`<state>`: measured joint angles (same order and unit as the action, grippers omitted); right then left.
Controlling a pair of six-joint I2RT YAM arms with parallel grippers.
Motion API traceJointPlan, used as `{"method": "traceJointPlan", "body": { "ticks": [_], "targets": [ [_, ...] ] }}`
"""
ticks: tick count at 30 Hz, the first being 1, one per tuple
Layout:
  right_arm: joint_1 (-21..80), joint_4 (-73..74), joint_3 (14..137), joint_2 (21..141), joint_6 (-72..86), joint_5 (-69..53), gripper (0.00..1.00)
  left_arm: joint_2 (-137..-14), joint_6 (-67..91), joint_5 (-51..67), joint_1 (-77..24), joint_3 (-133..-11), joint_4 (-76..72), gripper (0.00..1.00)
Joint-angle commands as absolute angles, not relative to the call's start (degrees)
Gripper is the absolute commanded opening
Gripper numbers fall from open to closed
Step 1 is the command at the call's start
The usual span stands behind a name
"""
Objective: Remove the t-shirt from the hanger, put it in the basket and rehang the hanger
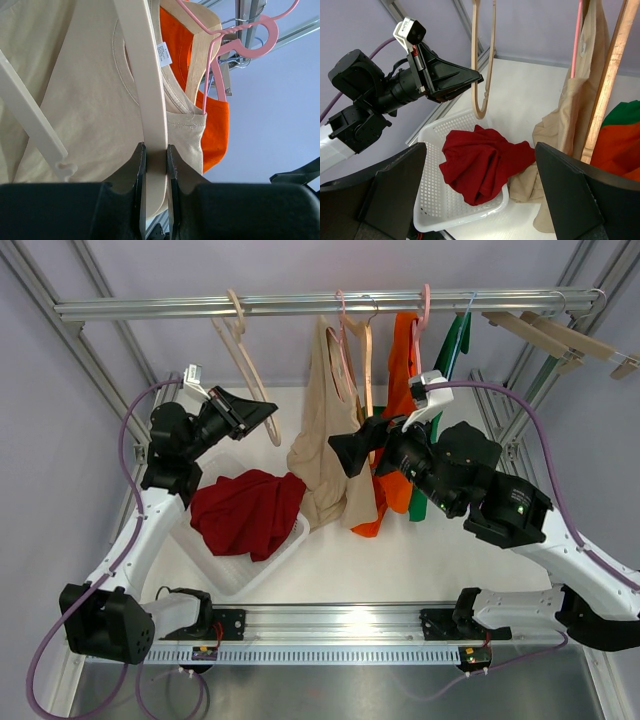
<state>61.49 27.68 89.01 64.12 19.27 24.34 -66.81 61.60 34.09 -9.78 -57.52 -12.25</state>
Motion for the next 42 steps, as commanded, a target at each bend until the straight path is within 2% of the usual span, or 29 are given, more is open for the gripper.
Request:
{"method": "traceJointPlan", "body": {
  "ticks": [1, 2, 5, 10, 14, 17, 18, 21, 23, 24, 25, 27, 30, 36, 42],
  "targets": [
    [62.1, 25.8, 88.7, 62.6, 18.8, 25.0, 0.99, -65.7, 62.8, 36.9, -9.4, -56.6, -14.9, 0.09],
    [62.1, 25.8, 88.7, 62.5, 18.8, 25.1, 1.0, -65.6, 62.8, 36.9, -9.4, -56.4, -14.9, 0.18],
    [62.1, 25.7, 88.9, 62.3, 18.1, 25.2, 1.0, -65.3, 62.5, 36.5, -9.4, -56.0, -14.7, 0.34],
    [62.0, 26.7, 91.8, 63.3, 15.0, 27.5, 0.99, -63.8, 61.4, 35.2, -9.3, -56.0, -13.8, 0.54],
    [62.1, 28.8, 94.3, 64.9, 12.7, 29.6, 0.93, -62.6, 60.8, 35.1, -9.1, -56.3, -13.0, 0.64],
    [62.0, 30.1, 96.0, 66.7, 10.8, 33.3, 0.81, -61.0, 59.6, 34.5, -9.1, -56.4, -11.5, 0.74],
    [62.0, 30.8, 96.8, 67.7, 9.9, 34.0, 0.71, -60.6, 58.8, 34.0, -9.0, -56.4, -10.8, 0.78],
    [60.5, 33.7, 100.4, 70.2, 9.4, 34.2, 0.5, -58.2, 56.1, 31.9, -9.0, -57.2, -7.1, 0.84],
    [59.4, 35.3, 102.4, 73.0, 9.1, 33.6, 0.46, -56.5, 54.0, 29.3, -9.0, -58.7, -4.3, 0.88],
    [57.5, 35.7, 104.1, 74.0, 8.8, 32.8, 0.4, -55.7, 52.0, 28.0, -9.0, -59.1, -1.8, 0.89],
    [56.3, 36.2, 105.3, 76.2, 8.6, 30.1, 0.39, -54.8, 50.9, 26.4, -9.0, -59.3, -0.5, 0.94],
    [52.3, 38.2, 109.4, 78.7, 8.6, 27.4, 0.38, -51.4, 47.5, 21.0, -9.0, -59.7, 3.8, 0.99],
    [47.6, 40.7, 115.4, 83.5, 8.1, 22.1, 0.41, -47.0, 43.7, 14.5, -9.0, -59.5, 7.6, 0.99],
    [41.7, 45.0, 125.2, 92.5, 8.0, 16.4, 0.58, -42.5, 37.5, 7.4, -9.0, -59.8, 12.7, 0.99],
    [38.4, 45.7, 129.3, 98.3, 7.9, 11.9, 0.59, -37.1, 33.1, 1.7, -9.0, -57.8, 14.8, 0.99]
  ]
}}
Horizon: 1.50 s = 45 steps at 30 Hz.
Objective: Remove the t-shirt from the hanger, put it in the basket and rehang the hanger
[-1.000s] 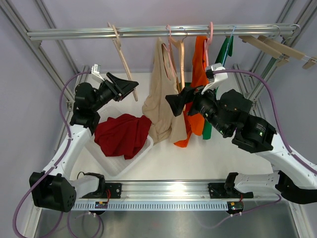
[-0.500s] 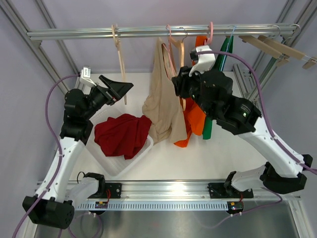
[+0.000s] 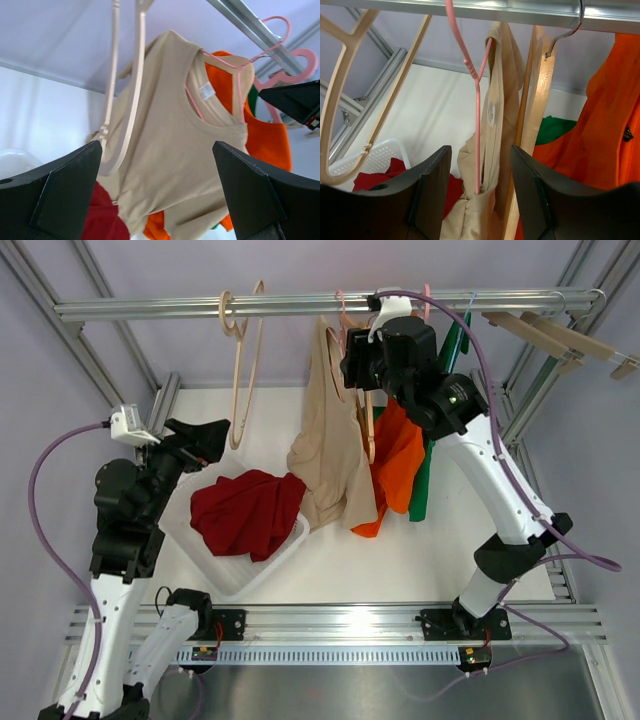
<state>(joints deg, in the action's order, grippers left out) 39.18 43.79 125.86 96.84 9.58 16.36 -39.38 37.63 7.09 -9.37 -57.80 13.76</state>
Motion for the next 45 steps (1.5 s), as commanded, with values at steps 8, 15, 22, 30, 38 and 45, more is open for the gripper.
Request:
{"method": "traceJointPlan", "body": {
  "ticks": [8, 15, 22, 30, 38, 45],
  "targets": [
    [38.3, 44.1, 131.0, 102.9, 7.4, 11.9, 0.48, -27.0, 31.7, 11.1, -10.4, -55.0, 17.6, 0.99],
    [38.3, 42.5, 130.3, 104.4, 6.9, 14.1, 0.45, -25.5, 30.0, 19.3, -14.1, -56.3, 22.5, 0.99],
    [38.2, 40.1, 129.8, 104.1, 6.2, 16.1, 0.22, -26.2, 32.5, 27.6, -15.2, -55.0, 22.3, 0.99],
    [38.3, 33.7, 127.9, 101.3, 5.4, 16.9, 0.0, -29.8, 32.2, 30.6, -19.7, -55.0, 22.1, 0.98],
    [38.4, 23.5, 115.7, 91.9, 6.9, 16.0, 0.0, -36.6, 27.0, 8.0, -45.9, -58.6, 22.2, 0.99],
    [38.4, 18.8, 106.3, 85.0, 9.4, 13.1, 0.0, -43.8, 24.4, -6.5, -58.9, -59.9, 19.6, 0.99]
  ]
}}
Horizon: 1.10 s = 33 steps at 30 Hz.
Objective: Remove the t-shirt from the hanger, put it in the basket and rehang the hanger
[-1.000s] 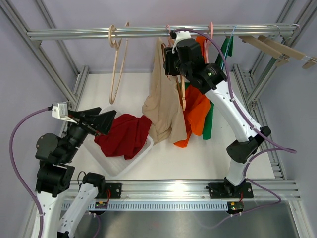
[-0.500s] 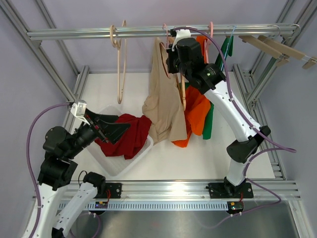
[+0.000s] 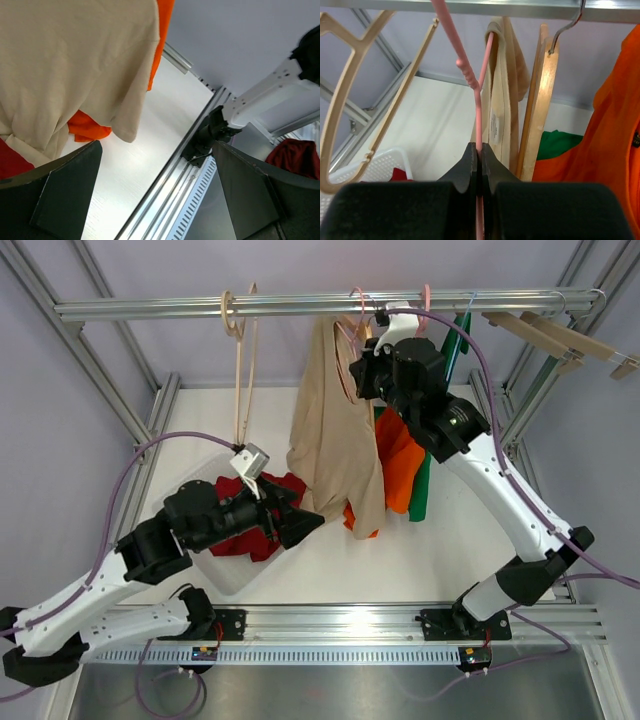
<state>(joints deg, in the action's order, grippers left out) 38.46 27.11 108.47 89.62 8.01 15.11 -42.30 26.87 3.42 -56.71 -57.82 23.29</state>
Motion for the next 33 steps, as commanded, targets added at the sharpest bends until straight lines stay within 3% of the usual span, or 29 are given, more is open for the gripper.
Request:
{"method": "traceJointPlan", "body": {
  "ticks": [1, 13, 18, 27, 28, 29, 30, 31, 33],
  "targets": [
    [38.4, 17.3, 104.8, 83.9, 10.1, 12.4, 0.0, -44.3, 24.4, -6.7, -60.1, -59.8, 18.8, 0.99],
    [44.4, 13.3, 83.8, 66.6, 18.6, 17.2, 0.0, -58.4, 23.8, -9.8, -69.8, -62.0, 11.1, 0.99],
    [50.3, 14.5, 82.5, 62.6, 19.1, 24.1, 0.0, -64.0, 22.2, -14.5, -74.3, -64.8, 10.5, 0.99],
    [52.6, 14.7, 81.8, 60.3, 20.0, 25.0, 0.0, -67.8, 21.6, -19.0, -80.4, -67.5, 10.2, 0.95],
    [52.8, 14.2, 81.9, 60.2, 20.3, 25.0, 0.0, -67.9, 21.8, -19.7, -80.5, -67.5, 9.9, 0.83],
    [53.0, 14.2, 82.0, 60.1, 20.3, 25.0, 0.0, -68.1, 21.7, -19.9, -80.7, -67.2, 9.6, 0.64],
    [53.1, 14.0, 82.2, 60.0, 20.5, 24.5, 0.0, -68.3, 21.7, -20.1, -80.9, -67.0, 9.1, 0.46],
    [53.1, 13.6, 82.4, 60.1, 20.6, 24.2, 0.0, -68.4, 21.5, -20.2, -81.0, -66.6, 8.2, 0.2],
    [53.2, 12.8, 82.3, 59.9, 20.8, 23.3, 0.0, -68.5, 21.6, -20.1, -81.1, -65.5, 7.6, 0.0]
  ]
}}
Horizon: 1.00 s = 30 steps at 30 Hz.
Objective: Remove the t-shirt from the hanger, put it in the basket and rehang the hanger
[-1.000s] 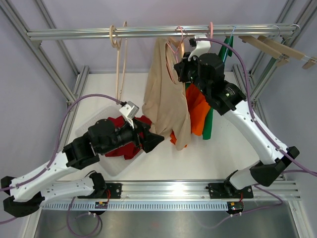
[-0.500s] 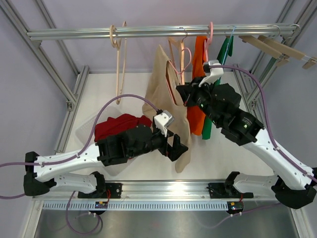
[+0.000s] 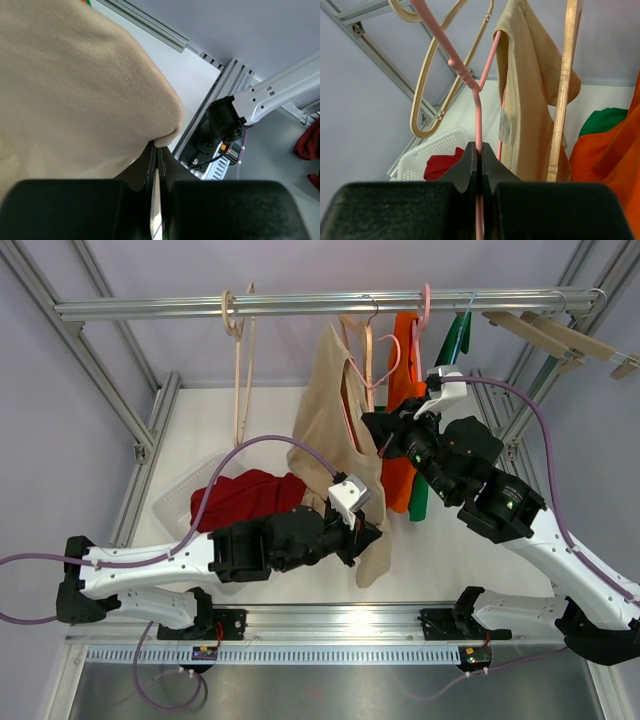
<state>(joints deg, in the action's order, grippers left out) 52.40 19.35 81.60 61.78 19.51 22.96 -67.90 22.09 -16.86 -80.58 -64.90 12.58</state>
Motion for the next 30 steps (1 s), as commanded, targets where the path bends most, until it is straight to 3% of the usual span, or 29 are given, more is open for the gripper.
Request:
{"method": "traceJointPlan", "body": {
  "ticks": [1, 11, 18, 26, 30],
  "targets": [
    [53.1, 11.7, 81.8, 59.7, 21.1, 23.1, 0.0, -68.2, 21.7, -20.6, -81.1, -65.0, 7.3, 0.0],
    [53.1, 5.1, 84.5, 61.9, 17.5, 23.8, 0.0, -68.7, 19.0, -22.7, -89.0, -57.1, 6.9, 0.0],
    [53.0, -1.1, 90.7, 66.6, 9.3, 27.2, 0.0, -67.2, 29.3, -24.1, -94.1, -46.0, 3.3, 0.0],
    [52.9, 8.8, 98.7, 67.5, 6.9, 25.1, 0.0, -69.6, 28.6, -22.0, -94.4, -42.3, 3.7, 0.0],
    [52.7, 12.2, 97.7, 66.0, 9.7, 22.1, 0.0, -67.4, 26.6, -28.5, -94.5, -43.7, 4.4, 0.0]
  ]
}}
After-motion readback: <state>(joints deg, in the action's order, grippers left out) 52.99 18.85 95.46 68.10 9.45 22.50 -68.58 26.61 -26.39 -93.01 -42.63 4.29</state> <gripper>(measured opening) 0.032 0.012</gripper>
